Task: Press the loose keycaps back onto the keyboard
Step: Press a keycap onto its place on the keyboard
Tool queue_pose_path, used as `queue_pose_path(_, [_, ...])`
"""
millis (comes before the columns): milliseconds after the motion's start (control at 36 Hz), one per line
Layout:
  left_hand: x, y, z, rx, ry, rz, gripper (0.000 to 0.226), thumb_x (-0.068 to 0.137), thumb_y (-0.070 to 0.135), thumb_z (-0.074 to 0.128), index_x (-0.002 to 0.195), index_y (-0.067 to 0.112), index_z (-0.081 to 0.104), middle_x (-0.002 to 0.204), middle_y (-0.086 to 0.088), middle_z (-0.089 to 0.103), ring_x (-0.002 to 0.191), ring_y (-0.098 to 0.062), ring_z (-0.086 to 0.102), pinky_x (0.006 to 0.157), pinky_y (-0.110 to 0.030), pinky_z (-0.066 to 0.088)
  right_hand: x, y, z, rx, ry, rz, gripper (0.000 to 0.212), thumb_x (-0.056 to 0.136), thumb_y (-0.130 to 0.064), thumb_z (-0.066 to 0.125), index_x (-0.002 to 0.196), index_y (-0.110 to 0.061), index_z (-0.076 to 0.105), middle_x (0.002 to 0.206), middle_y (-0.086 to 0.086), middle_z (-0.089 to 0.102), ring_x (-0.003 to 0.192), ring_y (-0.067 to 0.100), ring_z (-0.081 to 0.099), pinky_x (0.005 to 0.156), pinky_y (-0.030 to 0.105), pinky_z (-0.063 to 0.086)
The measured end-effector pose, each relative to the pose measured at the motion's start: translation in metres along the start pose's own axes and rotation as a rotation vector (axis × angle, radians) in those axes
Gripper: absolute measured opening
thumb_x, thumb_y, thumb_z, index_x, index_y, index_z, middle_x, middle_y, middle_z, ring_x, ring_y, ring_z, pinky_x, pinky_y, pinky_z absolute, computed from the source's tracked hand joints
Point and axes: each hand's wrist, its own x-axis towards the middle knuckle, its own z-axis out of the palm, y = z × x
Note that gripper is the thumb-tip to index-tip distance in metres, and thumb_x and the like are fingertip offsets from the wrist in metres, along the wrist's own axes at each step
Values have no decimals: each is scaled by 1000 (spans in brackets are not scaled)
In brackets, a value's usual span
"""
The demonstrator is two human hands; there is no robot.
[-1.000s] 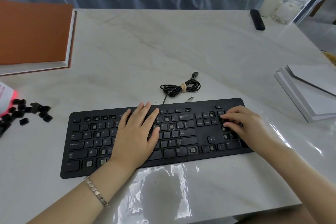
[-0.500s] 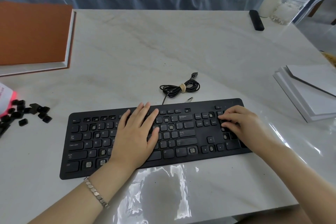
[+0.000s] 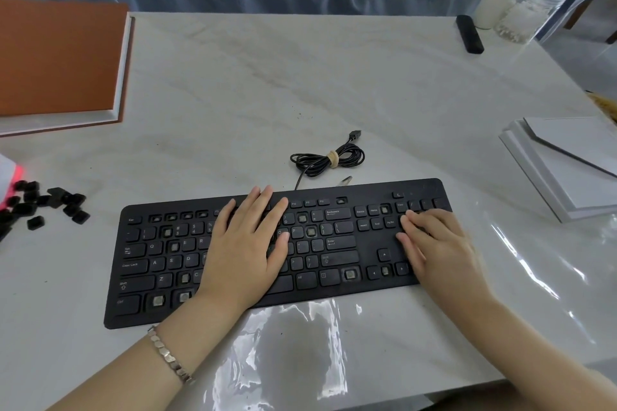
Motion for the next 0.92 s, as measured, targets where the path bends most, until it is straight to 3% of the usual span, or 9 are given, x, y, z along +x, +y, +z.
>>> queue_pose_path(83, [0,0,0,-9,2,0,46,90,32,39,124,10,62,134,-13,55,128,-23,42,107,-42,26,-5,-5,2,-13,-1,31,34,88,-23,49,94,0,72,92,7,70,90,27,58,71,40,56])
queue_pose_path(250, [-1,0,1,-15,-9,-6,46,90,32,38,124,10,62,134,-13,55,128,-24,44,107,-42,26,-6,-8,0,4,-18,109,35,89,-25,46,98,-4,72,97,4,71,99,22,51,76,41,54])
queue_pose_path(417, [-4,1,-3,-22,-81,-20,48,90,32,36,124,10,61,135,-13,55,127,-29,50,106,-41,26,-6,-18,-4,-35,-61,166,39,86,-26,42,93,-4,73,92,5,71,94,23,54,74,39,55])
queue_pose_path(528, [-9,-4,-9,-32,-141,30,48,89,32,36,126,11,59,136,-12,54,131,-23,40,106,-38,23,15,-33,-20,-129,-239,219,34,83,-24,47,77,-7,75,77,3,70,81,29,63,70,37,52])
queue_pose_path(611, [-15,-12,-16,-30,-175,74,47,90,33,36,126,14,59,137,-8,53,131,-17,35,108,-39,21,34,-49,-27,-110,-410,280,21,88,-19,55,85,-12,74,89,2,70,96,28,57,83,37,44])
queue_pose_path(694, [-24,-23,-30,-134,-186,45,43,91,32,37,121,15,63,135,-1,55,130,-7,34,111,-33,15,47,-84,-25,107,-342,204,10,77,-12,65,79,-9,75,87,6,69,87,32,63,77,42,50])
queue_pose_path(750, [-31,-35,-41,-238,-133,-34,39,91,28,42,120,16,65,135,4,54,128,-1,34,113,-27,17,57,-113,-21,251,-362,118,16,75,-16,61,80,-10,75,86,5,69,83,29,64,73,42,54])
queue_pose_path(833, [-42,-60,-60,-251,11,-156,29,88,14,57,115,12,68,127,-1,60,119,-12,50,103,-33,33,71,-157,-11,335,-474,-1,25,89,-21,53,106,-14,70,107,1,65,105,21,55,93,38,44])
queue_pose_path(917, [-55,-93,-82,-178,73,-312,33,82,-2,66,113,5,67,124,-9,62,113,-27,57,101,-36,34,82,-192,0,409,-562,-90,31,94,-26,46,120,-19,61,122,-4,58,117,15,46,101,30,34])
